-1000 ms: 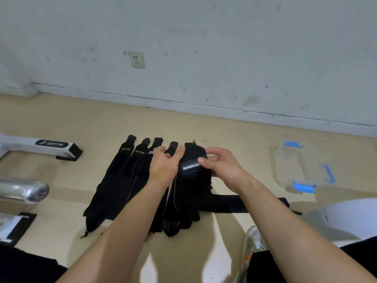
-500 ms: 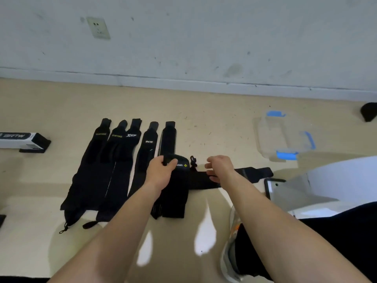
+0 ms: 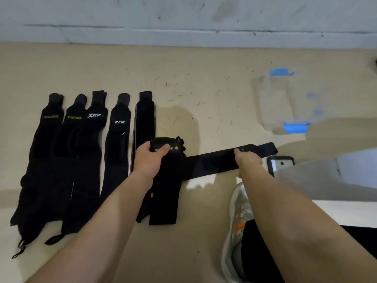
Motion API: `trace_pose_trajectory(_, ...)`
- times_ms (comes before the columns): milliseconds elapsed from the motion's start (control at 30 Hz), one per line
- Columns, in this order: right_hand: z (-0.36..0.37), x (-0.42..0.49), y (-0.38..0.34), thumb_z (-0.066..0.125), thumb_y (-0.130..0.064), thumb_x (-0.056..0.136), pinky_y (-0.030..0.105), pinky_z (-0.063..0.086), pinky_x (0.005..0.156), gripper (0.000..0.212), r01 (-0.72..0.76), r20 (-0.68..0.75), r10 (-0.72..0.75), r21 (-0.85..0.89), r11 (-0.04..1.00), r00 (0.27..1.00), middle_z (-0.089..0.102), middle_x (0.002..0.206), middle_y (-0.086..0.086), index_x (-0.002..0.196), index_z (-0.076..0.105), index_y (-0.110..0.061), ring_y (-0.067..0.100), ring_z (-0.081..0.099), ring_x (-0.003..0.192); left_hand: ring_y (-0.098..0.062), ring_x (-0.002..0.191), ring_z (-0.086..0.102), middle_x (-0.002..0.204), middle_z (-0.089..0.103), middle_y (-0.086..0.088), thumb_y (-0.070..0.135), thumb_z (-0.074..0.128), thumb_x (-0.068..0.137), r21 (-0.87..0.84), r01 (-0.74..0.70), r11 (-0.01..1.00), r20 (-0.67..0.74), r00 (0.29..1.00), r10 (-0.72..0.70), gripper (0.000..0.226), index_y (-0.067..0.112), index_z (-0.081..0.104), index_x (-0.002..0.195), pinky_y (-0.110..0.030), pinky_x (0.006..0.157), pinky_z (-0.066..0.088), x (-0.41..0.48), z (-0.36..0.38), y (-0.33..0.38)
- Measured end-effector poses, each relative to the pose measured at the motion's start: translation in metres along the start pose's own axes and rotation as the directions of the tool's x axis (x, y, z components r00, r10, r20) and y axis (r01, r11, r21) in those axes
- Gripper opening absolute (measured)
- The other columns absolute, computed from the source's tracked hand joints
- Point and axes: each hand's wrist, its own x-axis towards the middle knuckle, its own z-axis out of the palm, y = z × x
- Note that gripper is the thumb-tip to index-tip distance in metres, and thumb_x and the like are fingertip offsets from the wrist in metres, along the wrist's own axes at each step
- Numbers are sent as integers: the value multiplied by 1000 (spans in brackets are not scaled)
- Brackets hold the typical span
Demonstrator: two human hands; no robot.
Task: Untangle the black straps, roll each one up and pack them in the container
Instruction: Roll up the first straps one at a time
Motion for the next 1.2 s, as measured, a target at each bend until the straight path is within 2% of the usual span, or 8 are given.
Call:
trace_pose_trajectory(100,8,-4,-12,53,-70,89,37,47,67,89,-25,-124,18,-57,998,992,56,126,21,140,46,2,33,60,104,-25,103,71,108,74,-6,19,69,97,-46,51,998,11,999,-50,12,19,70,110,-44,90,60,18,3,-2)
trace_pose_trajectory(300,27,-7,-29,89,-28,75,44,46,102,92,-128,-141,152,165,978,978,46,141,22,141,31,-3,37,51,127,-27,102,72,108,75,-7,19,70,97,-119,110,987,9,994,-109,11,21,70,107,-48,89,61,35,4,-2)
trace_pose_trajectory(367,34,-5,-30,85,-23,80,44,48,101,75,-3,-133,31,202,979,991,54,134,19,138,40,-6,36,56,123,-26,103,72,109,75,-7,19,69,97,-122,105,987,23,994,-103,16,19,70,113,-47,90,61,36,1,-3)
trace_pose_trajectory(433,40,-7,-31,74,-21,91,39,53,89,27,179,-123,-151,254,950,981,65,104,9,110,57,-12,31,62,100,-27,106,71,112,74,-7,20,68,98,-115,102,988,30,995,-99,21,18,69,119,-47,92,60,35,-5,-2)
trace_pose_trajectory(533,33,-27,-47,62,-22,97,33,44,69,29,379,-84,-374,347,858,924,48,72,2,78,42,-16,24,48,73,-30,108,70,115,73,-10,21,66,99,-135,111,985,7,994,-112,21,17,69,119,-50,93,59,32,-14,3)
trace_pose_trajectory(733,-20,-110,-106,53,-10,103,38,63,76,15,431,130,-622,612,663,772,76,102,4,108,64,-18,23,74,90,-35,108,71,113,75,-13,21,66,100,-196,81,977,-18,996,-86,19,14,73,116,-54,95,58,3,-30,33)
trace_pose_trajectory(1033,-116,-259,-153,52,-11,97,32,53,65,15,639,220,-818,531,557,531,69,77,-3,100,67,-13,18,64,74,-36,98,74,105,77,-18,14,65,99,-212,-72,975,4,997,74,13,8,74,107,-54,90,60,-77,-59,121)
trace_pose_trajectory(1200,-158,-327,-152,58,-28,103,31,56,74,19,740,252,-865,447,503,435,77,101,0,110,70,-15,18,73,91,-39,102,73,112,75,-22,16,58,103,-280,-153,948,7,987,162,20,3,70,113,-55,93,58,-126,-70,172)
